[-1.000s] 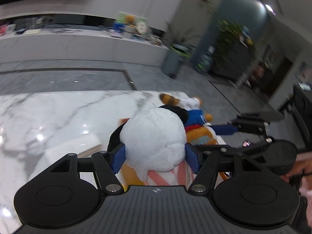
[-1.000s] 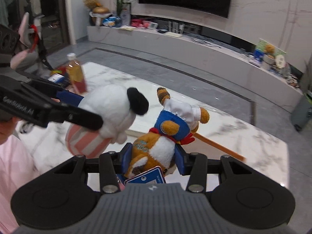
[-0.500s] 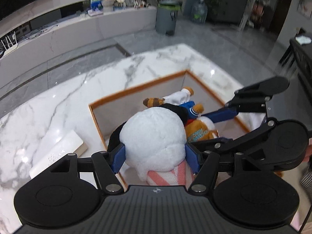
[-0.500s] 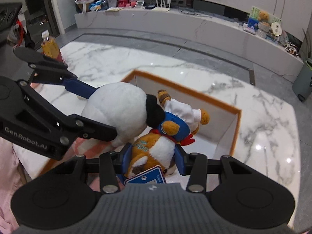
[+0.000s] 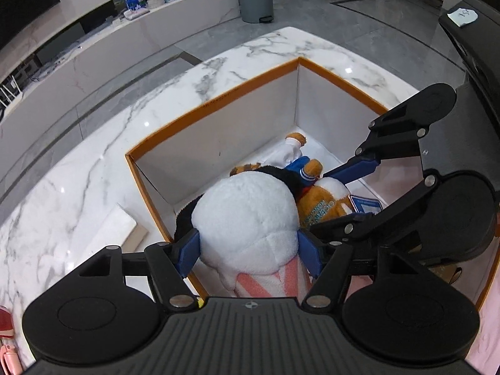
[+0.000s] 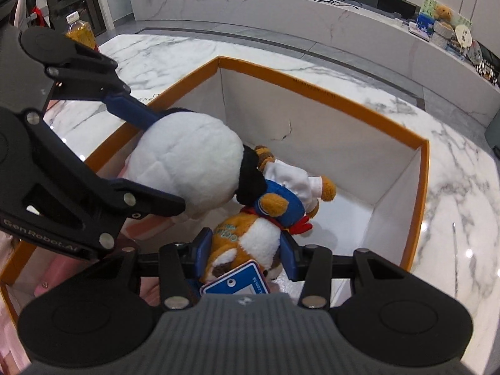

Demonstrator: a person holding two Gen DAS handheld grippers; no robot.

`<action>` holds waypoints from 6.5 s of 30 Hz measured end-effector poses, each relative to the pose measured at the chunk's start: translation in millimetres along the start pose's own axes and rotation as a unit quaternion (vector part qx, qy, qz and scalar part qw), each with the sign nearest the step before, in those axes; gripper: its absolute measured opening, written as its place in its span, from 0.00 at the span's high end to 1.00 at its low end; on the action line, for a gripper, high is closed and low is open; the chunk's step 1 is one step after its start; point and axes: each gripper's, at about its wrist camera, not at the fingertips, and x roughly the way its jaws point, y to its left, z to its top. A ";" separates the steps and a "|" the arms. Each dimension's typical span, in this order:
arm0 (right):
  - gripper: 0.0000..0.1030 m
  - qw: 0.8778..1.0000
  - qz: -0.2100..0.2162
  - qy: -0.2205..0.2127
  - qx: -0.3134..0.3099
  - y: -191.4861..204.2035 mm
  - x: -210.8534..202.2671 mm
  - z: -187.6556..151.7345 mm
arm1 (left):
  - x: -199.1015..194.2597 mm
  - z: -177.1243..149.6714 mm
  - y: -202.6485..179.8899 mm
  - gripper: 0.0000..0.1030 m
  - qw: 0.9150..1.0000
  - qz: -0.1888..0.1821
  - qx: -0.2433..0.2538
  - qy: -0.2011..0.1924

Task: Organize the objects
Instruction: 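Lower both plush toys into the orange box and open both tools, then move the right tool to the yellow tape measure and grasp it, then lift the yellow tape measure with the right tool and carry it over the orange box, then drop the tape measure into the box with the right tool while the left grasps the white glasses case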

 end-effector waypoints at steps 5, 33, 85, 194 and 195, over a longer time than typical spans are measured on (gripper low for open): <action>0.53 1.000 0.004 0.006 0.011 -0.8 5.3 -3.0 | -0.7 -2.5 -4.8 0.23 1.000 0.004 0.023 -0.003; 0.33 0.998 -0.042 0.007 -0.044 27.9 -18.2 -7.7 | -31.0 -13.4 10.4 0.22 0.997 -0.044 0.004 -0.067; 0.41 0.827 0.071 0.365 -0.421 201.9 122.2 46.9 | -47.1 -144.4 155.2 0.31 0.993 -0.049 -0.091 -0.065; 0.41 0.733 0.159 0.454 -0.481 35.3 18.5 -12.9 | 101.2 -25.8 199.4 0.11 0.996 -0.037 0.025 0.084; 0.41 0.733 0.158 0.455 -0.480 34.6 18.0 -12.6 | 101.5 -25.7 200.7 0.11 0.996 -0.036 0.017 0.082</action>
